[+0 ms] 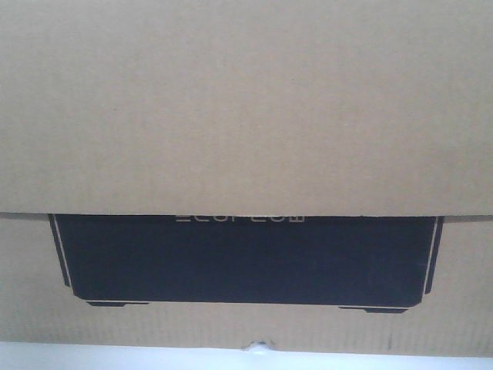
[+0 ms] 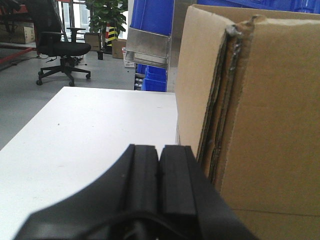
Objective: Grab box from left shelf to table start
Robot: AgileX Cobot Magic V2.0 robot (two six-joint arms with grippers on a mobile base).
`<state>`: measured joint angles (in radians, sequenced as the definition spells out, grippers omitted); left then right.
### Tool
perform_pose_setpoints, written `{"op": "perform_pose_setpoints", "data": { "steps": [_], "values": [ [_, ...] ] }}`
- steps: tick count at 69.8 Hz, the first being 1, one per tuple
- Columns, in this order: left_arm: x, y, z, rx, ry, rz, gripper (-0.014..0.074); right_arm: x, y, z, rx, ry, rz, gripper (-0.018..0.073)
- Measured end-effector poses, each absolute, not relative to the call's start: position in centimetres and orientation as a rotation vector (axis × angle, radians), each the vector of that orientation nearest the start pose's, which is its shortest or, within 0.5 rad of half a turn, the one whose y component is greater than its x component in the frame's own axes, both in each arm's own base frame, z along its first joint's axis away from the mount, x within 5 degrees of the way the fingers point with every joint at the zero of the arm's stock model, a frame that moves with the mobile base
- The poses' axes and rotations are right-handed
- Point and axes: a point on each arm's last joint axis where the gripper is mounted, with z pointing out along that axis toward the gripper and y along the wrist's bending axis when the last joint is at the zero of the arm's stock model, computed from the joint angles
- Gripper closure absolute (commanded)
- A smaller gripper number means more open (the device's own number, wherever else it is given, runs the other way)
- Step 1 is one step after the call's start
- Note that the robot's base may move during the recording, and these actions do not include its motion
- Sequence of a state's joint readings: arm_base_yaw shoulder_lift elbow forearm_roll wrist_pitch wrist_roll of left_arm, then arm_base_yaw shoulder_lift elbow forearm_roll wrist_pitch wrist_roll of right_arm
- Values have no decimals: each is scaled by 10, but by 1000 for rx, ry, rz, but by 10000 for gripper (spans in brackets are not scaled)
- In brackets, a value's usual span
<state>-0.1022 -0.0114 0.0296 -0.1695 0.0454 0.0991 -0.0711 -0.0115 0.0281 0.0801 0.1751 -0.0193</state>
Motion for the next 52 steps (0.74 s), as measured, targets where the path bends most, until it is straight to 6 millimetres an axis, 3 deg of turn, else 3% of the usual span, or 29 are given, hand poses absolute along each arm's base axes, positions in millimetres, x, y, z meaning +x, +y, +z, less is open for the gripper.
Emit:
{"op": "perform_pose_setpoints", "data": {
  "steps": [52],
  "values": [
    [56,-6,200,31,1548,-142,699,56,-3,188,100,1672,4,502]
  ]
}}
